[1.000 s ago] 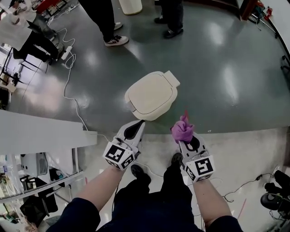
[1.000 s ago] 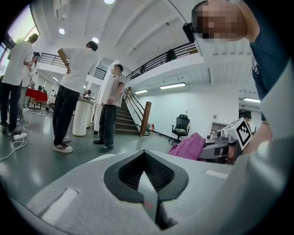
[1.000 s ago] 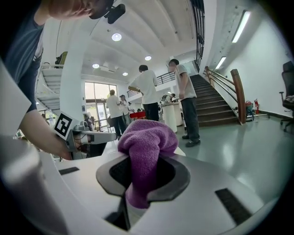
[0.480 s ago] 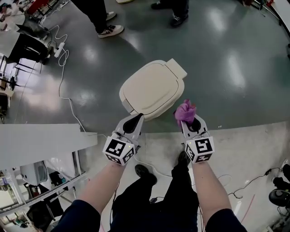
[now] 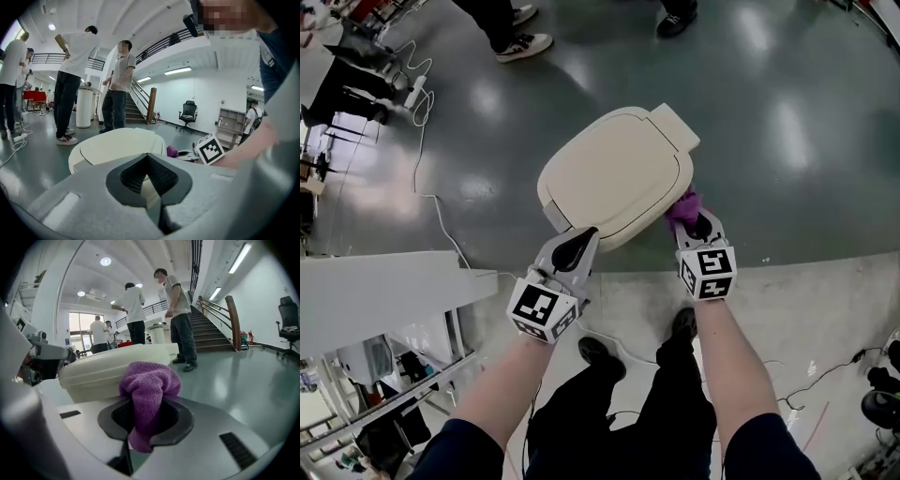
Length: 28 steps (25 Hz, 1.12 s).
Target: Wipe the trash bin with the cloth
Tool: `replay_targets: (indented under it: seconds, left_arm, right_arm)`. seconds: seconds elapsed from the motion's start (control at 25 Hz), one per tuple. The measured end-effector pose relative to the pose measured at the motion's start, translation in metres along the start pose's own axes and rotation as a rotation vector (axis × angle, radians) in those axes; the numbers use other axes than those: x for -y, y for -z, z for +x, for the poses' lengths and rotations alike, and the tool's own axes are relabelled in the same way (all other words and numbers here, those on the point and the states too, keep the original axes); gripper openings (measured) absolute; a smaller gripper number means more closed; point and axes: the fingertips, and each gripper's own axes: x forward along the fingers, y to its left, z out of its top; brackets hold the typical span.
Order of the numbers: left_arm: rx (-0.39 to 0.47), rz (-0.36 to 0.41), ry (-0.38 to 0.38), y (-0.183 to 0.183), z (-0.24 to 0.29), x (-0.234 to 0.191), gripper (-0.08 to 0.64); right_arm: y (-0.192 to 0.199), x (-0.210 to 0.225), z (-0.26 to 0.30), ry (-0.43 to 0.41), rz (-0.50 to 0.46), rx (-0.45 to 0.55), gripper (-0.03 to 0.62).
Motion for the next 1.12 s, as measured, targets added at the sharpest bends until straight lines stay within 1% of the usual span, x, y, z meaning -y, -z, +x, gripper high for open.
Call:
replay_targets:
  seconds: [0.2,0.44,0.6,0.8,0.92,1.12]
  left_arm:
    - [0.008,-0.017,-0.009,0.01,0.004,-0.002,-0.012]
    - [0.033,-0.036,-0.004,0.011,0.007,-0.002,-0.012]
    - [0.06,-0.06,0.001,0.01,0.005,-0.003,-0.012]
    - [0.098,-0.049,0.004,0.012,0.004,-0.003,-0.012]
    - [0.125,-0.069,0.005,0.013,0.003,-0.006,-0.012]
    - [0.13,-0.063,0.006,0.015,0.004,-0.006,-0.012]
  right_arm:
    - [0.021,0.006,0.021,-0.01,-0.041,-0.022,0.077]
    - [0.074,0.02,0.051,-0.005,-0.08,-0.105,0.077]
    - [0.121,0.031,0.08,0.022,-0.055,-0.179,0.077]
    - [0.177,0.042,0.109,0.041,-0.041,-0.257,0.077]
    - [0.207,0.043,0.123,0.045,-0.046,-0.299,0.077]
    - [0.25,0.035,0.138,0.044,-0.024,-0.362,0.077]
